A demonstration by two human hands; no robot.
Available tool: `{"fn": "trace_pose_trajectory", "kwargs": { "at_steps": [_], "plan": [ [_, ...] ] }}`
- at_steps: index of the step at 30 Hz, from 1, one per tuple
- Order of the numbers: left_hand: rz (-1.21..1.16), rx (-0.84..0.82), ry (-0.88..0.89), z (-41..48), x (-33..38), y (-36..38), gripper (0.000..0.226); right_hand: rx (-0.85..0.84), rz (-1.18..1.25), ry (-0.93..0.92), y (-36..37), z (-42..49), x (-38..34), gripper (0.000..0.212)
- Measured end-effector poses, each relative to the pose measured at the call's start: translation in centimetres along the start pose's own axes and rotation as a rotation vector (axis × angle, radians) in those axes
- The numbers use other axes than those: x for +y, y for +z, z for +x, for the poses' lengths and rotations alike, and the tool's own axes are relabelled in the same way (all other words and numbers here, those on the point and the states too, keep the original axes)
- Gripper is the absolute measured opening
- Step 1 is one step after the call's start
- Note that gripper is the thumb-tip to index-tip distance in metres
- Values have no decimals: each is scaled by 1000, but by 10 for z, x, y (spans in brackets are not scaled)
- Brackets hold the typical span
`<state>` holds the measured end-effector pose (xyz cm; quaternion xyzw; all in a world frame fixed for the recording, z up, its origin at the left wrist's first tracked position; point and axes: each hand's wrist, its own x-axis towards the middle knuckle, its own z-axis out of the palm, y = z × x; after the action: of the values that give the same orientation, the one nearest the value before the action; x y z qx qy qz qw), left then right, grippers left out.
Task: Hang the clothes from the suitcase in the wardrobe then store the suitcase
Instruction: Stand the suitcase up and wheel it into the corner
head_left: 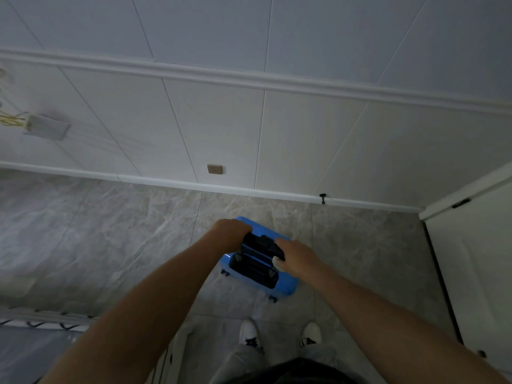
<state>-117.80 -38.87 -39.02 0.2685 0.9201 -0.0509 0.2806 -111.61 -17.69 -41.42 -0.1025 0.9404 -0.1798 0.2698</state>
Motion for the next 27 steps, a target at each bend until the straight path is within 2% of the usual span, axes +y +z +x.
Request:
{"fn": "trace_pose_trajectory", "kwargs": {
  "at_steps": [4, 10, 14, 16, 22, 27],
  "plan": [
    [-62, 17, -32, 12, -9, 11, 35, 14, 13, 32, -1, 14, 3, 17],
    [-118, 151, -87, 26, -9, 16, 27, 23, 39, -19, -12, 36, 15, 33],
    [-186, 163, -148, 35, -20, 12, 26, -9, 12, -119, -25, 57, 22, 20],
    [-216, 152, -188, 39, -23, 8, 25, -37, -2, -171, -33, 70, 28, 20],
    [-317, 164, -379, 57, -11, 1, 28, -137, -80, -309, -68, 106, 53, 39],
    [-422, 206, -583, 66, 27, -8, 32, -203, -194, -473, -97, 137, 77, 35]
  ]
}}
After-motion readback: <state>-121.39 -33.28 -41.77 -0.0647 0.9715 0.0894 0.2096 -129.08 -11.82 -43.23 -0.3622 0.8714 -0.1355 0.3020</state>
